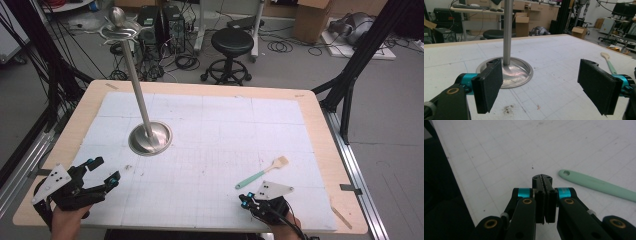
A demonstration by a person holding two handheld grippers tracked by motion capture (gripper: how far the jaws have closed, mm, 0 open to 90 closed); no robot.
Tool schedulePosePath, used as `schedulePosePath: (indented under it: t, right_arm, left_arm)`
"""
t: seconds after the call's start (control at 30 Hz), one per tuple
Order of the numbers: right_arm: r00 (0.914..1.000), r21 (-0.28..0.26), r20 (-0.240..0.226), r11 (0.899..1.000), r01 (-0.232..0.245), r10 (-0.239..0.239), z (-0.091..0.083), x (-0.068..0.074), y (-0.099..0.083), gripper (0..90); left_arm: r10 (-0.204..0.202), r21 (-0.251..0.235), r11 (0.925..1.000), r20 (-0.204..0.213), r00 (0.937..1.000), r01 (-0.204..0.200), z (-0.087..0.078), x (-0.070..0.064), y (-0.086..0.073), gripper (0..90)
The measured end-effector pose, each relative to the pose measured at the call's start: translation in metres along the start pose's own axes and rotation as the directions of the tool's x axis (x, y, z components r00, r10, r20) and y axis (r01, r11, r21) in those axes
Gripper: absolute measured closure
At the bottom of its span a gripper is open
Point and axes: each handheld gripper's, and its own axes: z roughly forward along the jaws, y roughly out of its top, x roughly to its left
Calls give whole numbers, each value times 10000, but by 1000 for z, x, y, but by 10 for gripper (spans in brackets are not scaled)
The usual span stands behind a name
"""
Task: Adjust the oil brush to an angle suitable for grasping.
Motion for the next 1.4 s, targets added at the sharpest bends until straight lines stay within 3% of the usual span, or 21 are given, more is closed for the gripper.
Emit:
schedulePosePath:
  t: [0.17,0.33,0.63,0.83,1.03,1.1,1.17,1.23,1.37,1.4]
  right_arm:
    - [10000,576,-42,9983,93,-91,13,-4,3,899]
    - [10000,540,21,9985,63,-64,22,-10,10,899]
    - [9989,344,217,9985,-416,409,38,-29,21,899]
    - [9955,212,710,9977,-651,634,50,-44,30,898]
    - [9856,3,1231,9932,-1165,1156,60,-58,36,898]
    - [9794,-115,1562,9917,-1277,1279,57,-67,41,898]
    - [9682,-586,1805,9845,-1651,1732,44,-78,39,899]
    - [9465,-672,2473,9781,-1968,2074,30,-93,32,898]
    - [8804,-473,3913,9613,-2713,2677,4,-123,9,898]
    - [8804,-473,3913,9613,-2713,2677,4,-123,9,898]
  left_arm:
    - [-65,13,10000,-44,10000,65,-1,1,0,208]
    - [-66,-3,10000,-98,9999,66,-2,2,0,208]
    - [-81,-27,10000,-108,9999,81,-2,2,0,209]
    - [-85,-12,10000,-109,9999,85,-3,2,0,209]
    - [-75,34,10000,-111,9999,75,-2,2,-1,209]
    - [-108,3,9999,-147,9998,108,-3,3,-1,209]
    - [-149,-2,9999,-158,9998,149,-3,4,-1,209]
    - [-178,-1,9998,-168,9997,178,-3,4,-1,209]
    - [-164,32,9999,-138,9998,164,-3,4,-2,209]
    - [-164,32,9999,-138,9998,164,-3,4,-2,209]
